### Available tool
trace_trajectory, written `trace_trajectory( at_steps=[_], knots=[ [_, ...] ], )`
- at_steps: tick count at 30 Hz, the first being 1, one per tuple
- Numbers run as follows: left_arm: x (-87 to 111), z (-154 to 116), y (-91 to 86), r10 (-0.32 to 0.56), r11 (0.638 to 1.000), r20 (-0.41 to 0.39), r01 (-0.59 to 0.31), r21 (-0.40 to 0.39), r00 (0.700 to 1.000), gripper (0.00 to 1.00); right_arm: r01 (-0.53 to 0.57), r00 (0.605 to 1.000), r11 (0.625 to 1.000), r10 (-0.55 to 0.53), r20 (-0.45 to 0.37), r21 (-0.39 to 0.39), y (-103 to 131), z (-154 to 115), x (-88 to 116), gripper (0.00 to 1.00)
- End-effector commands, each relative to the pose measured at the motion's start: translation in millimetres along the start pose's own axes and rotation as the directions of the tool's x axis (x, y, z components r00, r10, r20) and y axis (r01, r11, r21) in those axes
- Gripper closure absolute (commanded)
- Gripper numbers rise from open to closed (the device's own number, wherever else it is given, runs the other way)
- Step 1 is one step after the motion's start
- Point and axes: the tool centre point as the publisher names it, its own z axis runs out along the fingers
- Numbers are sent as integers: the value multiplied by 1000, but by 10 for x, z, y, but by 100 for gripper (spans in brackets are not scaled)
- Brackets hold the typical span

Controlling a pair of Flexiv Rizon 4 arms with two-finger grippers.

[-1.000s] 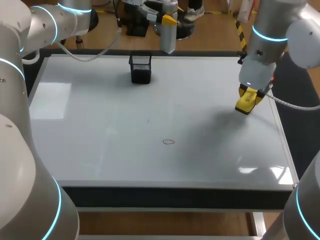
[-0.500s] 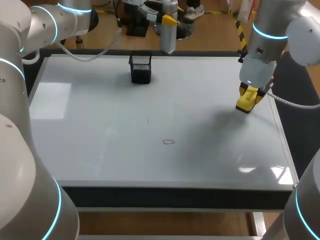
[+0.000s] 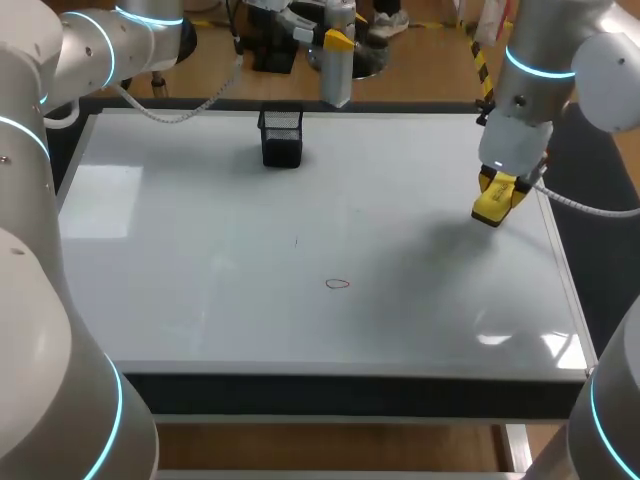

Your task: Pick up the inspection probe, press it on each red-marked spot on the whiteboard one by one, put down the probe, pick up the eraser, and wipe off all the red marks.

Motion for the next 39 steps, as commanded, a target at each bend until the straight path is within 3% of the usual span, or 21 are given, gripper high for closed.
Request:
trace_trajectory(
  at_steps=[1, 8, 14, 30, 39],
  knots=[
    [28, 16, -12, 25, 1000, -23, -25, -1, 999, 100, 1, 1000, 1000, -1, -3, 0, -11, -3, -2, 100],
    [321, 121, -35, 17, 1000, -37, -17, -20, 999, 100, 1, 1000, 1000, -1, -3, 0, -11, -3, -2, 100],
    [685, 260, -24, 19, 1000, -64, -20, -8, 998, 100, 1, 1000, 1000, -1, -3, 0, -11, -3, -2, 100],
    [1949, 464, 28, 60, 998, -85, -59, 15, 995, 100, 1, 1000, 1000, -1, -3, 0, -11, -3, -2, 100],
    [2461, 623, 139, 63, 997, -104, -59, 42, 993, 100, 1, 1000, 1000, -1, -3, 0, -11, -3, -2, 100]
  ],
)
